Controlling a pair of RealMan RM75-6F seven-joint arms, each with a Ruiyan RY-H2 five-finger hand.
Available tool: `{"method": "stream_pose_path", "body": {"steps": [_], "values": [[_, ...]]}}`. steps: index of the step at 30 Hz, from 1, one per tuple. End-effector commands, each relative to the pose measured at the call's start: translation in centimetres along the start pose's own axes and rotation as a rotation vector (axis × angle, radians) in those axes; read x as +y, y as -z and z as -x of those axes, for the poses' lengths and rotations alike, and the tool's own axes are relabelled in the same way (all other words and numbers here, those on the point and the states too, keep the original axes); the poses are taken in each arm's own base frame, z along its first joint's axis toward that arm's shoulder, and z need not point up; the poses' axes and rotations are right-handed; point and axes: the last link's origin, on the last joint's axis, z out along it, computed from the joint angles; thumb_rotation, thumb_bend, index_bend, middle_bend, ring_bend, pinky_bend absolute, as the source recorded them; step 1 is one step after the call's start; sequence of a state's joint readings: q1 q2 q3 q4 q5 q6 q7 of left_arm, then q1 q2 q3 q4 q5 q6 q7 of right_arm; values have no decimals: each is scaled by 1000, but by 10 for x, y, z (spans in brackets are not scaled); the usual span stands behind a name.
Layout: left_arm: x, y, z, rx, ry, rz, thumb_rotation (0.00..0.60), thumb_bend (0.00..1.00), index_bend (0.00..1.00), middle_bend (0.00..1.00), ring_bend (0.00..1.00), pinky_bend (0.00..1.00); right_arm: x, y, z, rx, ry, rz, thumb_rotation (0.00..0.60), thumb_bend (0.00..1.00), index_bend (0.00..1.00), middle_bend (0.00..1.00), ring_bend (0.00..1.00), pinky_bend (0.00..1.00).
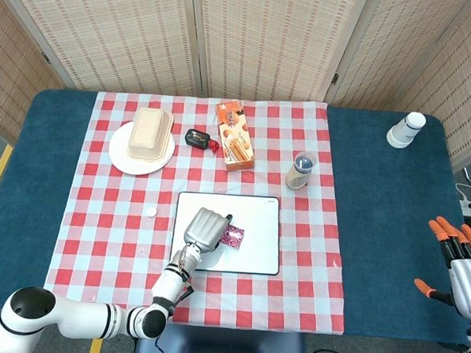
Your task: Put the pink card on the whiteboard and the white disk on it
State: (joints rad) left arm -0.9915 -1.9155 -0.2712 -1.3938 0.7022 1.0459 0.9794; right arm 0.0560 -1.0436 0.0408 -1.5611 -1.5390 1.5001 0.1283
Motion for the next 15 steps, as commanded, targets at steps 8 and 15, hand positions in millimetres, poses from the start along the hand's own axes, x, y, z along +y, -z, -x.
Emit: {"method": "stream_pose_path", "body": {"steps": [8, 15], "values": [[-14, -14, 7, 7, -34, -35, 600, 255, 355, 1000, 1000, 1000, 1, -1, 0, -4, -3, 1, 600, 53, 66, 26, 0, 53], [-30, -8, 6, -15, -49, -38, 600, 238, 269, 1000, 1000, 1000, -1, -2, 3, -14, 5, -1, 600, 53, 66, 25, 0, 53]]}}
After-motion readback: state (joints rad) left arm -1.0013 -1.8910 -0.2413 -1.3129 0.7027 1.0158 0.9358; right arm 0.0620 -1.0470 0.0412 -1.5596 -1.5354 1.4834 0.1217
